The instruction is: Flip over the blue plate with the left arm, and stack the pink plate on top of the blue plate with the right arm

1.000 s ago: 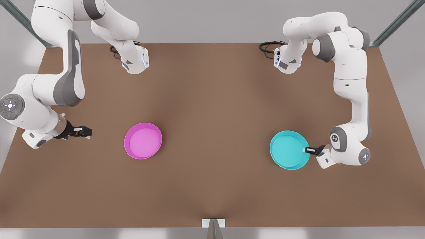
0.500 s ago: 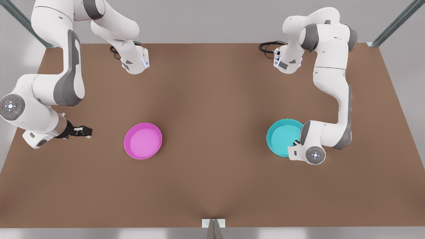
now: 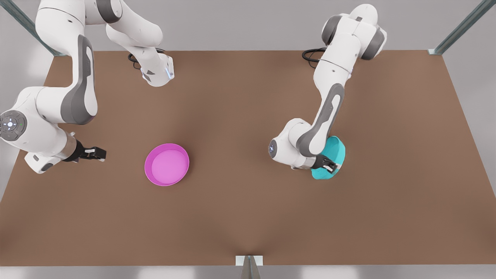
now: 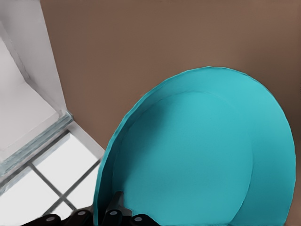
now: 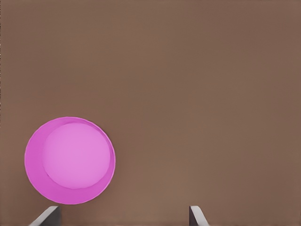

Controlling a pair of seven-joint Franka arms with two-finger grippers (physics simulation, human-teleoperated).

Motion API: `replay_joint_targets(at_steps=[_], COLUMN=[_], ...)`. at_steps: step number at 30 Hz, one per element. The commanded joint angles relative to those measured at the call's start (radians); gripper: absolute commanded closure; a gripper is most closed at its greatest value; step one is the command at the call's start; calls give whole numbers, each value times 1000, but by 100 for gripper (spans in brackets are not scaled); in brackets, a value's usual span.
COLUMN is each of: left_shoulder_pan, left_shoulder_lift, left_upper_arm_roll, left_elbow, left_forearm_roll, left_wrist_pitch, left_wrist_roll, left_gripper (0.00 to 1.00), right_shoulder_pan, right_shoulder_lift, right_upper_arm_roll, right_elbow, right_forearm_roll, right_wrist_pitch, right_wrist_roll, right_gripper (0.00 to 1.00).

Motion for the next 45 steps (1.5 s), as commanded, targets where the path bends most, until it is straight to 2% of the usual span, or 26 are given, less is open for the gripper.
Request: replay_joint_targets(at_steps=[1, 4, 9, 10, 13, 16, 20, 21, 34, 36, 37, 42, 45], left_shoulder_pan=[-11, -85, -297, -356, -442, -583, -642, -679, -706, -706, -706, -709, -709], left_shoulder_lift=[4, 17, 48, 76, 154, 280, 329, 356, 448, 450, 448, 450, 445], left_upper_arm_roll=[3, 10, 124, 179, 223, 345, 409, 453, 467, 467, 467, 467, 470], left_elbow=[0, 0, 2, 3, 42, 135, 157, 158, 161, 160, 160, 158, 173], left_forearm_roll=[83, 144, 172, 166, 167, 112, 91, 46, 20, 20, 19, -14, -164], left_wrist_pitch=[-7, -69, -196, -205, -236, -271, -265, -257, -231, -233, -231, -225, -171], left_wrist_roll=[-15, -58, -91, -99, -113, -111, -110, -110, -154, -156, -169, -295, -511], left_gripper=[79, 79, 79, 79, 79, 79, 79, 79, 79, 71, 0, 0, 0], right_shoulder_pan=[0, -2, -3, -3, -3, -3, -2, -3, -2, -2, -2, -2, -2], right_shoulder_lift=[1, 1, 14, 17, 17, 17, 20, 20, 20, 20, 20, 20, 20], right_upper_arm_roll=[0, 0, 0, 0, 0, 0, 0, 0, 0, 0, 0, 0, 0], right_elbow=[1, -1, -1, 1, 1, 1, 1, 1, 1, 2, 4, 2, 2], right_forearm_roll=[0, 0, 0, 0, 2, 2, 2, 2, 2, 2, 2, 2, 2], right_wrist_pitch=[0, 3, 6, 6, 3, 3, 8, 8, 6, 5, 5, 6, 6], right_wrist_roll=[0, 0, 0, 0, -5, -6, -6, -6, -3, -3, -3, 0, 0], right_gripper=[0, 0, 0, 0, 0, 0, 0, 0, 0, 0, 0, 0, 0])
